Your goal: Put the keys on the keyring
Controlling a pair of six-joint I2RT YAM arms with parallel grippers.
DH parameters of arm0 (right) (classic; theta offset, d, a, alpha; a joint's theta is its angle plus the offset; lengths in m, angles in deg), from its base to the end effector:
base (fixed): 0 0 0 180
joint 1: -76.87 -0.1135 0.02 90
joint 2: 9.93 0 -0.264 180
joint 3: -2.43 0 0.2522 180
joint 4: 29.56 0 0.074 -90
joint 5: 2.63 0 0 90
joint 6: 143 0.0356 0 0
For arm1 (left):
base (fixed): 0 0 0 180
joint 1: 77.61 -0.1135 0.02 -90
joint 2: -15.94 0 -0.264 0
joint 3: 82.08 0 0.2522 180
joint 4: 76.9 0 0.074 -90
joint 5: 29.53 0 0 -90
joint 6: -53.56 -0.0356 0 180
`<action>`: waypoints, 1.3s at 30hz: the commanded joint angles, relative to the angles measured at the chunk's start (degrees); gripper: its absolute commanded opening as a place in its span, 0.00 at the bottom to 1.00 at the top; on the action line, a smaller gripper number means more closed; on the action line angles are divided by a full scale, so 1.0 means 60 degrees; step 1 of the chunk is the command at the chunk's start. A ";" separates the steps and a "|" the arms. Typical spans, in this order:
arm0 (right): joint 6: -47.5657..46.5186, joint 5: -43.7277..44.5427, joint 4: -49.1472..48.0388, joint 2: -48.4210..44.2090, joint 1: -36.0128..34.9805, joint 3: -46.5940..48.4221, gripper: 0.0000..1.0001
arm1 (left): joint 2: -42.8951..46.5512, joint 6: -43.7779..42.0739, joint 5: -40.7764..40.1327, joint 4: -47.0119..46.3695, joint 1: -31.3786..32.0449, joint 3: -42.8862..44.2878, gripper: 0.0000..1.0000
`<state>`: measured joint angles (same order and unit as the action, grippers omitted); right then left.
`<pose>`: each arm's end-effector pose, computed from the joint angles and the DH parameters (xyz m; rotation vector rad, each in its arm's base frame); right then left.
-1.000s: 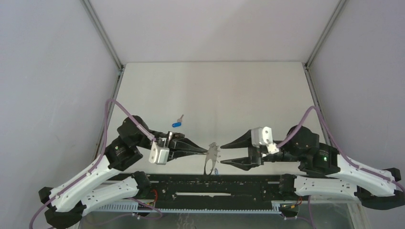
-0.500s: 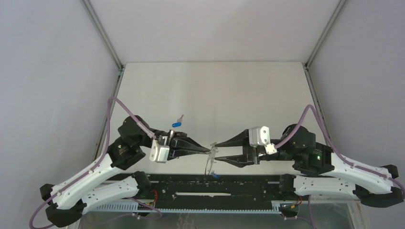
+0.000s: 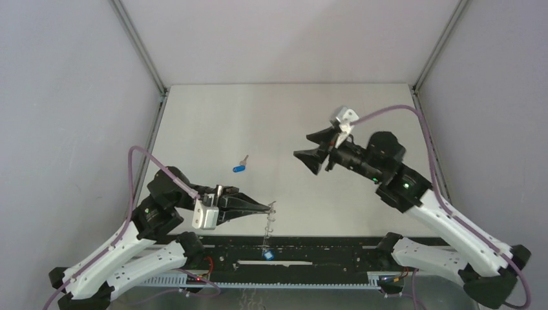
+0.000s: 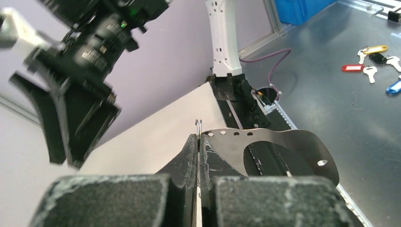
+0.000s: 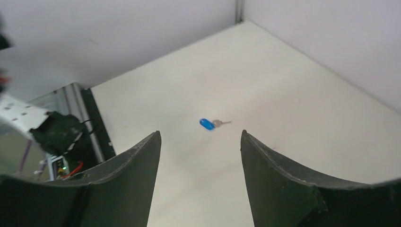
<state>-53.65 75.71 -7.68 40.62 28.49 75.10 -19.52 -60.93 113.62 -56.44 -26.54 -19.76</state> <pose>0.1240 0.1504 0.4128 -0.8218 1.4024 0.8079 0.0562 -0.1149 0.3912 1.4696 0.6236 -1.0364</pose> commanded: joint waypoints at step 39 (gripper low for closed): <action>0.0418 0.1371 0.2421 1.4309 -0.0652 0.8990 0.50 | 0.2440 0.2855 -0.0878 -0.1578 -0.1012 -0.2435 0.00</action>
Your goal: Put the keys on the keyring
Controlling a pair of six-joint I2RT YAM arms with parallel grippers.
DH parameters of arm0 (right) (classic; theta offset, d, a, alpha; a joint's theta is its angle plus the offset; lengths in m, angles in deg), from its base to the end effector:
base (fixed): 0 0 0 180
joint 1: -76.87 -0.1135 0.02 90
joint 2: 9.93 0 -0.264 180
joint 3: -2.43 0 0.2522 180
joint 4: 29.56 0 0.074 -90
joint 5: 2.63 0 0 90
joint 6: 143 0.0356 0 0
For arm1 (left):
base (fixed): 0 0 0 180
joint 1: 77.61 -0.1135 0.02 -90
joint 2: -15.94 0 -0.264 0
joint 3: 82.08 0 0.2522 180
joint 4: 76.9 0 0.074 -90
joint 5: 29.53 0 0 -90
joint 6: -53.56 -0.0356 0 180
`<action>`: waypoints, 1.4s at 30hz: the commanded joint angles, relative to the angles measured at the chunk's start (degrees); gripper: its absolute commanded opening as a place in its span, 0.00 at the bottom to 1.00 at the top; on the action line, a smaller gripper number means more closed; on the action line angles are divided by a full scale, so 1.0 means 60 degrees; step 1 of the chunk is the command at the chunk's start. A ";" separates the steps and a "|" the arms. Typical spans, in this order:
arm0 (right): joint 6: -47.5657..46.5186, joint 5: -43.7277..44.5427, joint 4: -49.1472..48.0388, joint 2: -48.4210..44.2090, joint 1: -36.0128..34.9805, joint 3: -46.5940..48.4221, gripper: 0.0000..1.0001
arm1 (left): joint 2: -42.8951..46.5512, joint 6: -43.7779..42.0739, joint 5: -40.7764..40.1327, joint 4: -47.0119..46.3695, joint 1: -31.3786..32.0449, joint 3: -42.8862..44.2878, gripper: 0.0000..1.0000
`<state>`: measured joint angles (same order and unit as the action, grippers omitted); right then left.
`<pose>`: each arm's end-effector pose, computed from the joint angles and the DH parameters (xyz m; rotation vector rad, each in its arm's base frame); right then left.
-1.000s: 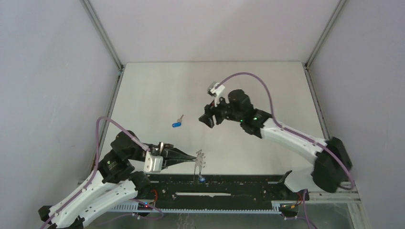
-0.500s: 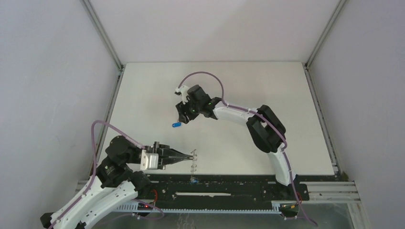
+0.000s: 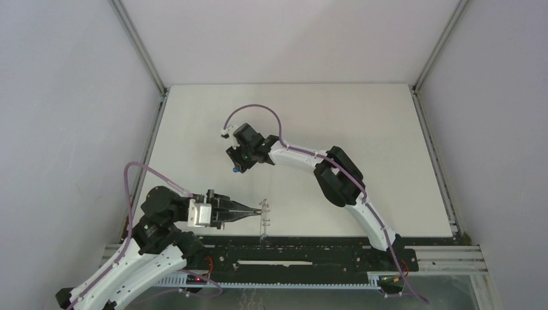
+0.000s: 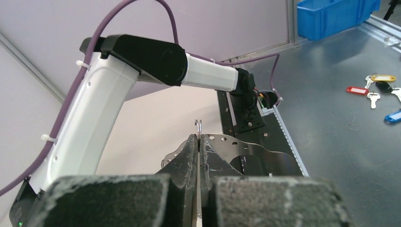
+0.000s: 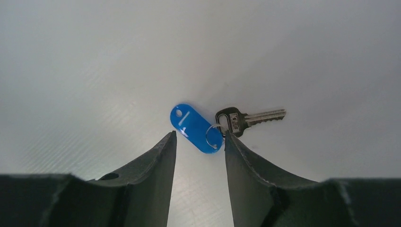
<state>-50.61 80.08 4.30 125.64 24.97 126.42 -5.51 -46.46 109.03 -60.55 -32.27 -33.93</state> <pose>0.3249 0.4217 0.1698 -1.0793 2.1885 0.5943 0.0482 -0.0867 0.3409 1.2838 0.8629 -1.0798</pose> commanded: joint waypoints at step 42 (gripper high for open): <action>0.1170 -0.0670 -0.2030 -0.6591 0.0070 -0.8533 0.00 | 0.0032 0.0754 0.0197 -0.1198 -0.0069 -0.0126 0.00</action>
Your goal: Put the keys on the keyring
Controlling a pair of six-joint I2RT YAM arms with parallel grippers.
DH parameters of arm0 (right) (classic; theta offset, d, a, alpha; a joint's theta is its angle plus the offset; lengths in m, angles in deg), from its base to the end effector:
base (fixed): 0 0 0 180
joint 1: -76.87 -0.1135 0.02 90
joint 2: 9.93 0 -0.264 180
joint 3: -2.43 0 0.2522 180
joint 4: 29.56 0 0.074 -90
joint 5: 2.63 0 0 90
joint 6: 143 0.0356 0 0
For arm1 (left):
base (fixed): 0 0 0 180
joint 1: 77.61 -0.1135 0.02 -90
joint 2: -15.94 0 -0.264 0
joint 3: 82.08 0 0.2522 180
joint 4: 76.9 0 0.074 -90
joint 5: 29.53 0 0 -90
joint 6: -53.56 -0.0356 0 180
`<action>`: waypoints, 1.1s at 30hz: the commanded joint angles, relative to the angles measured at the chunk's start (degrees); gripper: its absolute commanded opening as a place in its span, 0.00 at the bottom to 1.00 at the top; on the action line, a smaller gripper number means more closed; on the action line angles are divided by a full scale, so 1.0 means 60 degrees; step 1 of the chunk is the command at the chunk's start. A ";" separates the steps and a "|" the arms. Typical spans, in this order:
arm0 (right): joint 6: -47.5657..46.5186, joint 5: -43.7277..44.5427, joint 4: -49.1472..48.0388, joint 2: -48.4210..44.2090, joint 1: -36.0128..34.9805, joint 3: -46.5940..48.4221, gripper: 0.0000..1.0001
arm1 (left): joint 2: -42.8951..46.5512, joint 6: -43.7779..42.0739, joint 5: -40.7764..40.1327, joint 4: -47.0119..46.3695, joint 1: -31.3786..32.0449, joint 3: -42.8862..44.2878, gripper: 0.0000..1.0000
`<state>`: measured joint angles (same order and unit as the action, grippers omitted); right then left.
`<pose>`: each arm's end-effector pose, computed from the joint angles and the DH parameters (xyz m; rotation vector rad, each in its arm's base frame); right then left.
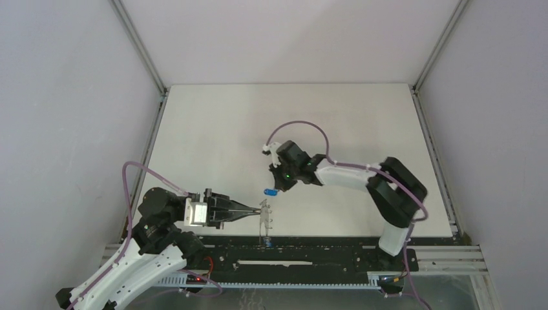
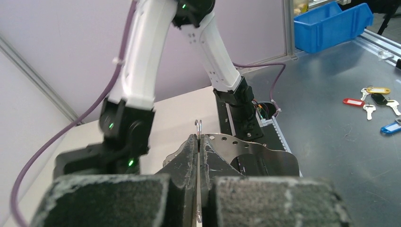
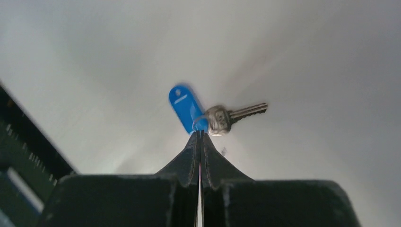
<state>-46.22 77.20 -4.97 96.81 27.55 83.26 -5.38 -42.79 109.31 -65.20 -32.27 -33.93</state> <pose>0.2509 0.3016 0.1720 -0.9979 2.3395 0.6288 0.0464 -0.0851 0.3487 1.2454 0.8238 -1.1096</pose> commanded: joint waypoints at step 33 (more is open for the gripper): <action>0.1118 0.3435 -0.2519 -0.2060 -0.2004 -0.2781 0.50 | -0.0012 0.0055 0.0606 -0.0286 -0.0093 -0.0107 0.00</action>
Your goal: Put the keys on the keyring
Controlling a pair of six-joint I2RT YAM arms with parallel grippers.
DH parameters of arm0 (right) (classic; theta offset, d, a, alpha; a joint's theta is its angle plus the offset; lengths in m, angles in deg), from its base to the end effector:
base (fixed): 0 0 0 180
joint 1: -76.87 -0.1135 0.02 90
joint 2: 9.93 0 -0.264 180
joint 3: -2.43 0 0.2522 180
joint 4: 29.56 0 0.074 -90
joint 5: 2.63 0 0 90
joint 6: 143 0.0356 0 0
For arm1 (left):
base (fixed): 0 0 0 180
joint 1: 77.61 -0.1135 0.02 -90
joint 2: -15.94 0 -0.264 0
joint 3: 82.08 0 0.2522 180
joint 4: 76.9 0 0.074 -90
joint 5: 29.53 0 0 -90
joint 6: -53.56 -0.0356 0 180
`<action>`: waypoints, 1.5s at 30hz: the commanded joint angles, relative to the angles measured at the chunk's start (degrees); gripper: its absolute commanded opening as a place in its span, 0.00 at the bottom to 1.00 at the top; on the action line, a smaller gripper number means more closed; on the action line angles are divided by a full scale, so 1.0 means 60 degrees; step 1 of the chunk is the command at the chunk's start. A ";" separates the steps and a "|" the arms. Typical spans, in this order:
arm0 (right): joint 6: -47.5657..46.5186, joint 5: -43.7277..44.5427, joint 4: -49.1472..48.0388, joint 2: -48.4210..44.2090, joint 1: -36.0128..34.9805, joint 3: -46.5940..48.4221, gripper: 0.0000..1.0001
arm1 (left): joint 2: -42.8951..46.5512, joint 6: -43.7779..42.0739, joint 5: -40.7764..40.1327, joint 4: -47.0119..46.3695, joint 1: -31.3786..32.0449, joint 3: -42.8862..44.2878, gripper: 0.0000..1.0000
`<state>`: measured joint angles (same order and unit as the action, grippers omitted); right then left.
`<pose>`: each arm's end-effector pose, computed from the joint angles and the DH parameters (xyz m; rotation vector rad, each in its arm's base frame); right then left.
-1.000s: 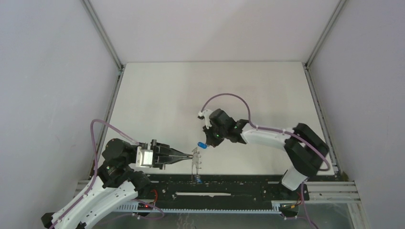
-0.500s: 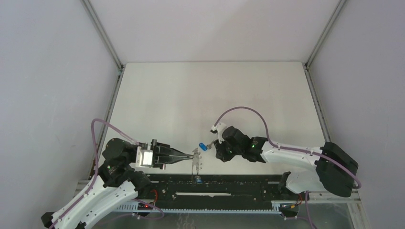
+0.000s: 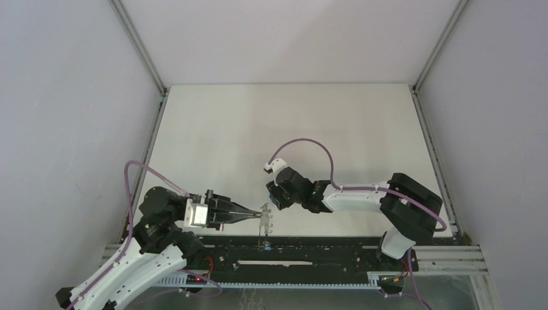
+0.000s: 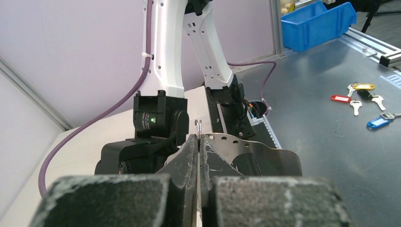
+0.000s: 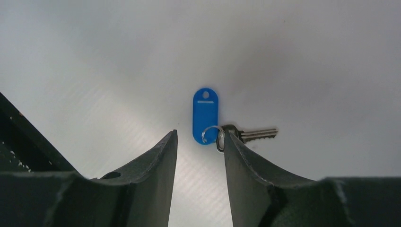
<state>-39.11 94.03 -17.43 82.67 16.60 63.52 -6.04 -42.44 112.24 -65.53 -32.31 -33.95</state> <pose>0.1653 0.2812 0.1699 -0.8835 2.2130 0.5044 0.0465 -0.0868 0.3480 1.2834 0.8065 -1.1459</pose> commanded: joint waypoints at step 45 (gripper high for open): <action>0.0255 0.0641 -0.0469 -0.0137 0.0224 -0.0003 0.00 | -0.0037 0.0121 0.0106 -0.0434 -0.0203 0.0186 0.00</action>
<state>-37.45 97.70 -18.24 85.44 17.23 64.72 -5.82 -42.39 112.33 -65.57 -33.12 -33.93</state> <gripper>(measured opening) 0.006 0.011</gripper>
